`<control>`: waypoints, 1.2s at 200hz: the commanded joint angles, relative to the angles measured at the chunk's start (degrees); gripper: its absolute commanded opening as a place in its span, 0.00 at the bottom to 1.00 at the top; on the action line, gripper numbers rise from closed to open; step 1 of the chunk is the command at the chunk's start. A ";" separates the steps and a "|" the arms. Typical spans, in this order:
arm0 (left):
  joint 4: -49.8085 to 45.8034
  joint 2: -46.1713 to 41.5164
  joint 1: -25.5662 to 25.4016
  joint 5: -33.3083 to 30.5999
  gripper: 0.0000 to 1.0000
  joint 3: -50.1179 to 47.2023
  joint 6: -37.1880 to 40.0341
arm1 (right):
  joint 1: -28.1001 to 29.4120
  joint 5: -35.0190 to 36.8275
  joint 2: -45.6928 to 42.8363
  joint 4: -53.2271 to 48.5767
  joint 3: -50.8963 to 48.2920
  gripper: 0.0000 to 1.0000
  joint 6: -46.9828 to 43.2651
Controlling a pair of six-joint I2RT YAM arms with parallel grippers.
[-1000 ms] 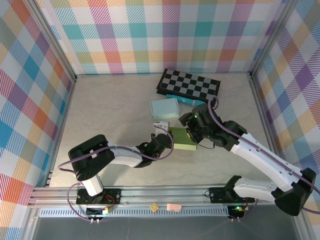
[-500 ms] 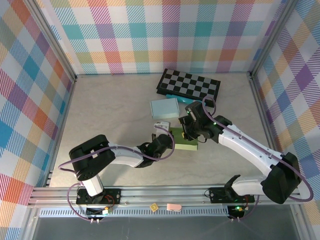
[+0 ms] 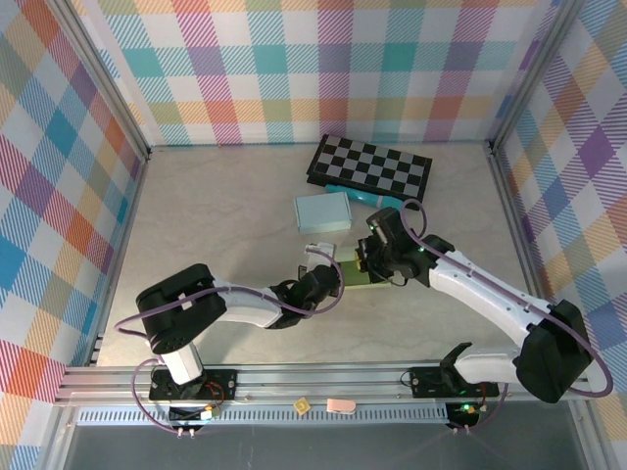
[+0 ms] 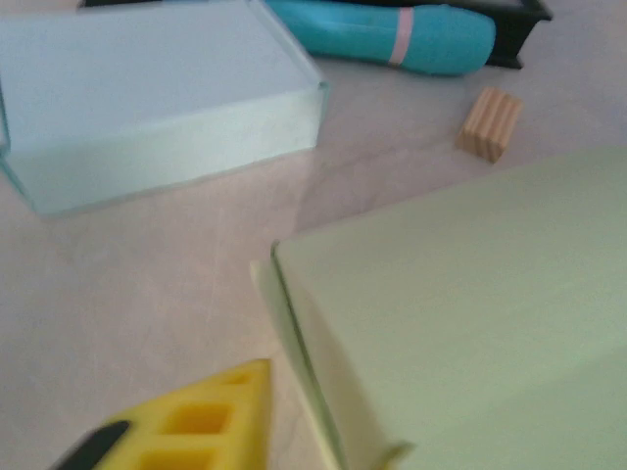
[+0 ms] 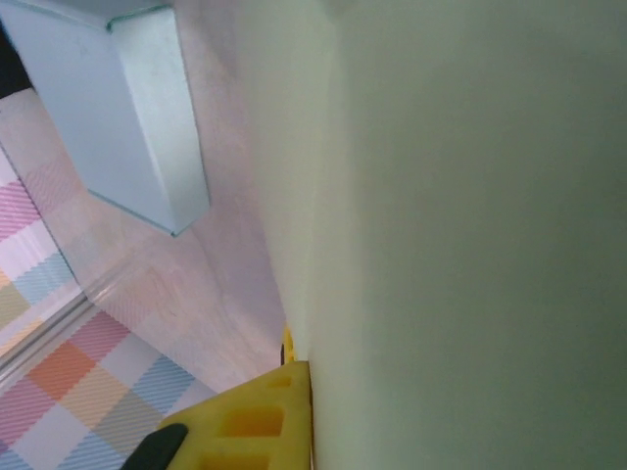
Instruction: Fold the paper box
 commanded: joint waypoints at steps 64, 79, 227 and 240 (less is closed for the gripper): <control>-20.31 -20.63 -7.69 -1.60 0.54 -4.02 -9.69 | 0.04 -0.04 -3.39 1.36 -6.55 0.06 1.18; -26.77 -25.93 -8.67 -1.07 0.53 -3.53 -13.10 | 0.04 -0.40 -3.09 1.96 -6.88 0.07 1.03; -68.10 -16.29 17.17 35.10 0.56 29.93 -17.98 | -2.97 -4.89 -6.47 -16.92 3.78 0.68 -19.38; -69.66 -13.40 17.42 36.71 0.57 32.61 -17.43 | -3.90 -6.98 -4.63 -22.40 9.02 0.70 -24.31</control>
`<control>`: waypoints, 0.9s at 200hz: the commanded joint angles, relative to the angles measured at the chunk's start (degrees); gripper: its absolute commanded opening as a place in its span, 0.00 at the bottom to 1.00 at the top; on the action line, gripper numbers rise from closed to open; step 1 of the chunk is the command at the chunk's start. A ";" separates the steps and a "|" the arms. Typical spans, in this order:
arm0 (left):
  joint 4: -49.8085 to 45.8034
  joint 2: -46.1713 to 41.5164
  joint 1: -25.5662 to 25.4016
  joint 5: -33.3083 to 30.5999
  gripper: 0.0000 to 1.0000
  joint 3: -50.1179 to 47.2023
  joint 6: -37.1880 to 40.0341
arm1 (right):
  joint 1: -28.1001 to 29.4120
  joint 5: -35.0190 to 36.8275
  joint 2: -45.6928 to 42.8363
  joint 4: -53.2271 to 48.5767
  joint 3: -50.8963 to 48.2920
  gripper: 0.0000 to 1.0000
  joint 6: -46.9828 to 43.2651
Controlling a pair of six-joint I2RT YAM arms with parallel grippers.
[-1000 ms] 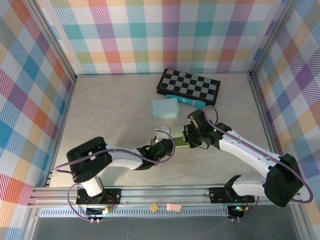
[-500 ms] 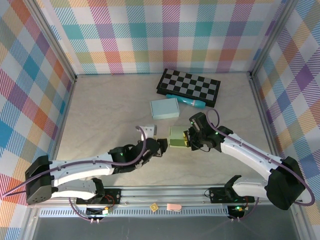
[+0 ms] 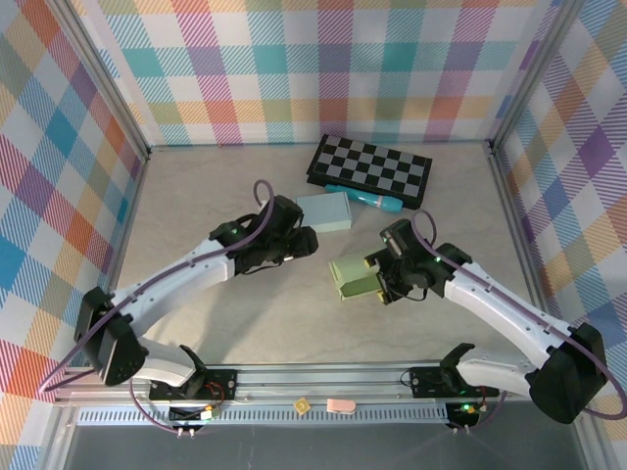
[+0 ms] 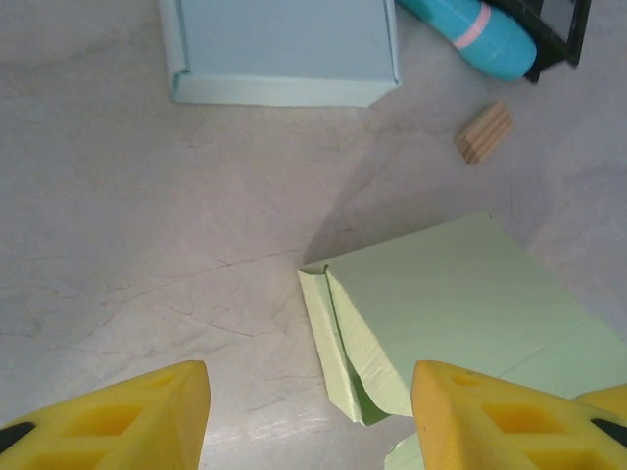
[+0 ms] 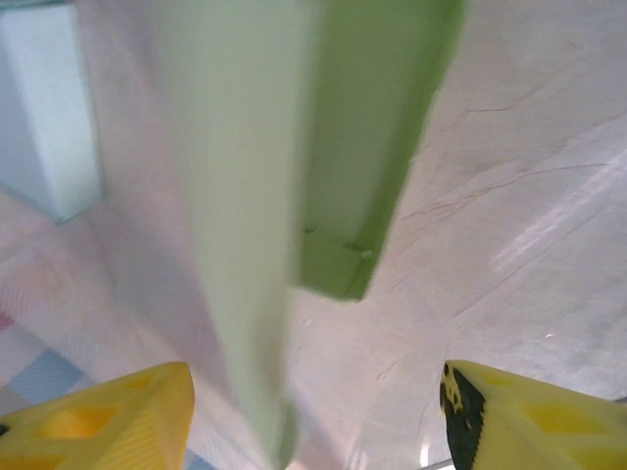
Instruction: Fold the paper box
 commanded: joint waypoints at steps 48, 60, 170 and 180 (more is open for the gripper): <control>-6.59 5.89 1.56 9.59 0.58 6.00 -1.05 | -4.90 -0.30 2.60 -20.01 24.96 0.70 -31.82; -6.13 5.31 1.60 10.00 0.58 5.55 -2.67 | -6.41 -0.48 3.70 -20.95 27.82 0.68 -38.50; 2.67 6.19 -4.01 8.24 0.58 -1.71 -29.68 | -19.99 -8.42 22.82 -22.56 29.86 0.63 -71.10; 4.87 6.78 -4.42 8.29 0.60 -2.00 -31.45 | -20.33 -8.12 23.39 -21.85 28.58 0.65 -72.61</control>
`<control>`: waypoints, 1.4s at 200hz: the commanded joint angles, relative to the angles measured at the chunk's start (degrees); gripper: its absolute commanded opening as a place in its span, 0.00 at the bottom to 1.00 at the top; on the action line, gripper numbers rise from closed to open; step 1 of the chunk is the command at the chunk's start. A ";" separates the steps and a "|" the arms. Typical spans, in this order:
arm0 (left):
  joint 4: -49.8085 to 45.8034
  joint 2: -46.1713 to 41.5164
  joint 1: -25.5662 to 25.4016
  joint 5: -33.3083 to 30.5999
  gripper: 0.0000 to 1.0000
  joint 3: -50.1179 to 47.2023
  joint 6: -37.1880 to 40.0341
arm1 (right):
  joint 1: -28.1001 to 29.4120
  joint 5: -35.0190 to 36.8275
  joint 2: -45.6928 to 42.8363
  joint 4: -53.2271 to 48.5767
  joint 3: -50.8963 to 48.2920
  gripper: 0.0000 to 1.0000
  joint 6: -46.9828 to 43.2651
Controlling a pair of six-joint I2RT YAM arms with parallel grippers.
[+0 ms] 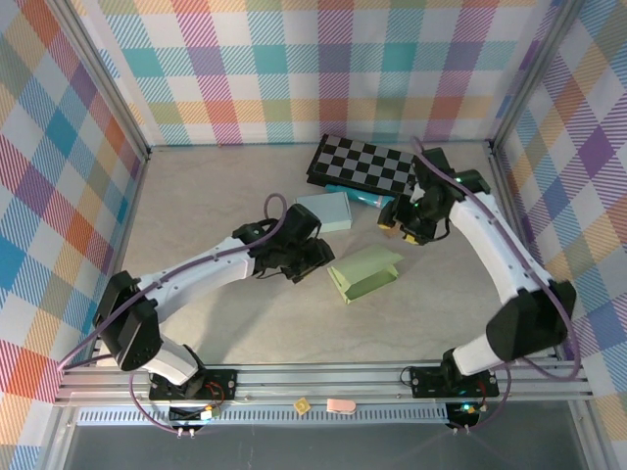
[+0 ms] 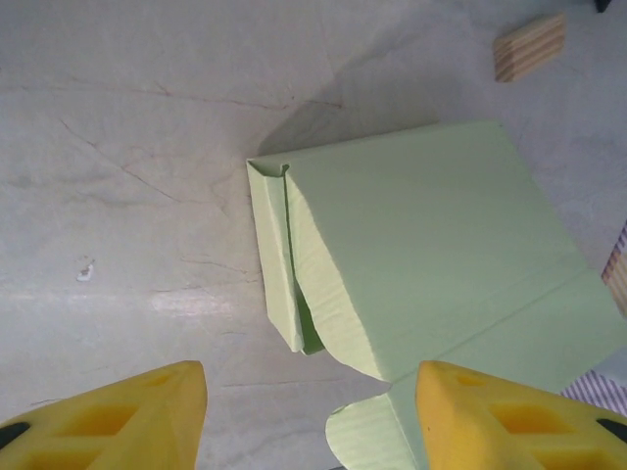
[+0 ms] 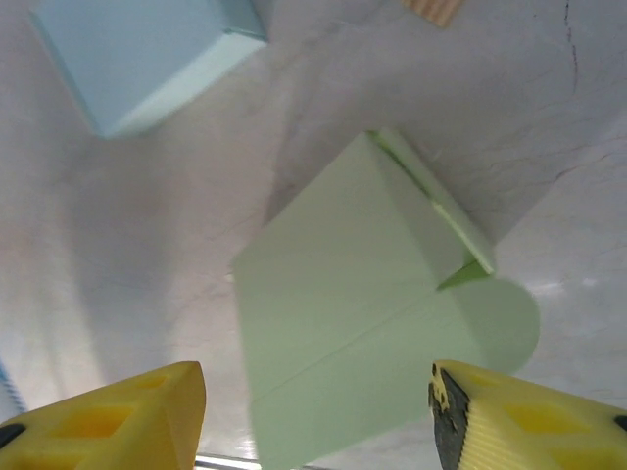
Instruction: Fold the paper box
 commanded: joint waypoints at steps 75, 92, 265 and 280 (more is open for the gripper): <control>9.45 8.21 -3.83 1.21 0.62 -1.10 -11.97 | -3.06 0.28 3.13 -0.53 -7.25 0.67 -11.67; 9.48 9.22 -4.26 1.18 0.61 -1.02 -11.96 | -3.07 -0.55 2.95 0.14 -9.11 0.66 -11.46; 13.08 13.65 -5.12 -1.68 0.45 -3.84 -9.22 | -3.06 0.31 4.42 5.41 -18.35 0.57 -11.62; 12.54 13.41 -5.10 -2.30 0.44 -3.74 -8.15 | -3.08 0.44 4.69 5.72 -18.92 0.56 -11.77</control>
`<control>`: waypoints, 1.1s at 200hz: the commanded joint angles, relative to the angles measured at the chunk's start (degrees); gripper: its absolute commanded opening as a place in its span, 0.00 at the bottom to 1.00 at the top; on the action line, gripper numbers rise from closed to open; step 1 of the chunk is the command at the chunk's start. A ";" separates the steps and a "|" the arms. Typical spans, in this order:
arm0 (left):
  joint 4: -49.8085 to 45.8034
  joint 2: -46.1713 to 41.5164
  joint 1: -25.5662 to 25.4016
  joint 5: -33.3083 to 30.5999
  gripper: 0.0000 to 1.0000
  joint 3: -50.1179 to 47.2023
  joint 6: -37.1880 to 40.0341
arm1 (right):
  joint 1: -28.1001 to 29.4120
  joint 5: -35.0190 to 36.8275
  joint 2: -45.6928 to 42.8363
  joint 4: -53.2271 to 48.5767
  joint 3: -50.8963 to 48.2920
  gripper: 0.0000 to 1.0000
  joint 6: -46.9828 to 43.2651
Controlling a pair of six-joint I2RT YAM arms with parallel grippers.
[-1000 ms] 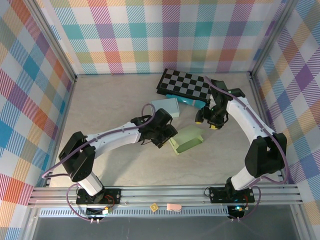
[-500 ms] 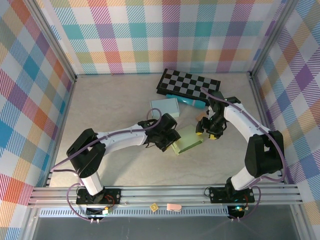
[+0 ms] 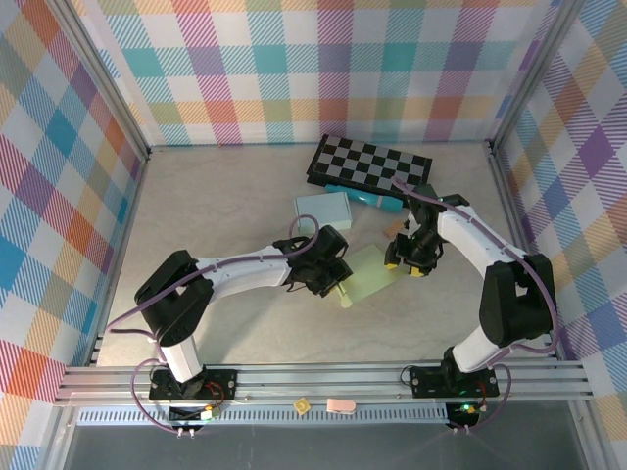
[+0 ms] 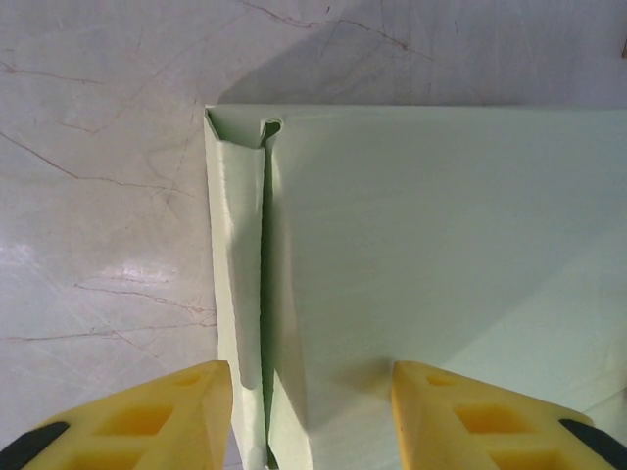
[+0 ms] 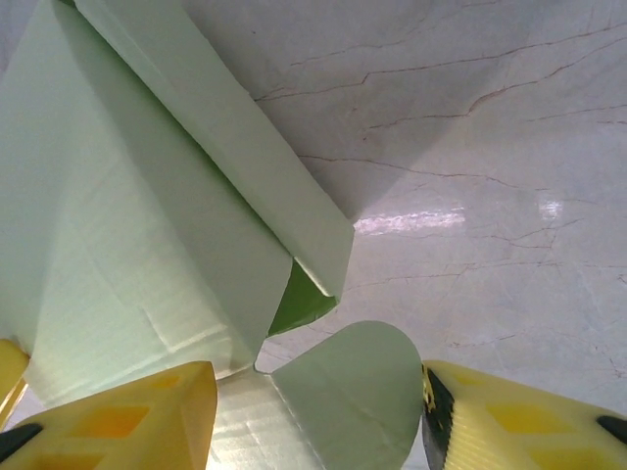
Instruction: Fold the paper box
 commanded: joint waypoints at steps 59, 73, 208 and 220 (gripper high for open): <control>-1.45 0.51 0.35 -1.74 0.33 -2.24 4.10 | -0.07 1.46 1.70 1.08 -1.54 0.57 -2.44; -2.25 0.09 0.57 -2.16 0.33 -2.07 4.78 | -0.02 1.32 1.24 0.96 -0.58 0.58 -3.16; -4.05 0.09 2.12 -2.37 0.27 -1.44 8.56 | -0.02 -4.59 8.23 4.70 3.37 0.52 -9.73; -4.02 0.19 2.21 -2.29 0.26 -1.36 8.72 | -0.02 -4.05 8.69 4.56 3.29 0.50 -9.64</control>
